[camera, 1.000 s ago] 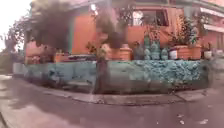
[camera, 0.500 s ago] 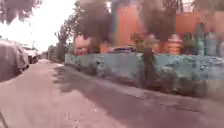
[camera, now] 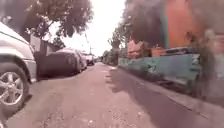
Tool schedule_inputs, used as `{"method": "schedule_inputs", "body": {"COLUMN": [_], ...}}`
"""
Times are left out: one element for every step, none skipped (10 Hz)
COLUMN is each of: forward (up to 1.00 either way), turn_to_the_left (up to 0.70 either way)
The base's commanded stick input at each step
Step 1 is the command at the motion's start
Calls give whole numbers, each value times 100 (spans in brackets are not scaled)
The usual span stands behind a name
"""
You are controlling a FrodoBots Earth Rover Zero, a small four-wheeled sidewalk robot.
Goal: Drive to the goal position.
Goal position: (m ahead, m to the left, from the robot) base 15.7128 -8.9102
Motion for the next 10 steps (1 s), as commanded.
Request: {"method": "schedule_inputs", "body": {"forward": [0, 0, 0, 0, 0, 0, 24, 57, 70, 70], "turn_to_the_left": [0, 0, 0, 0, 0, 0, 0, 0, 0, 0]}}
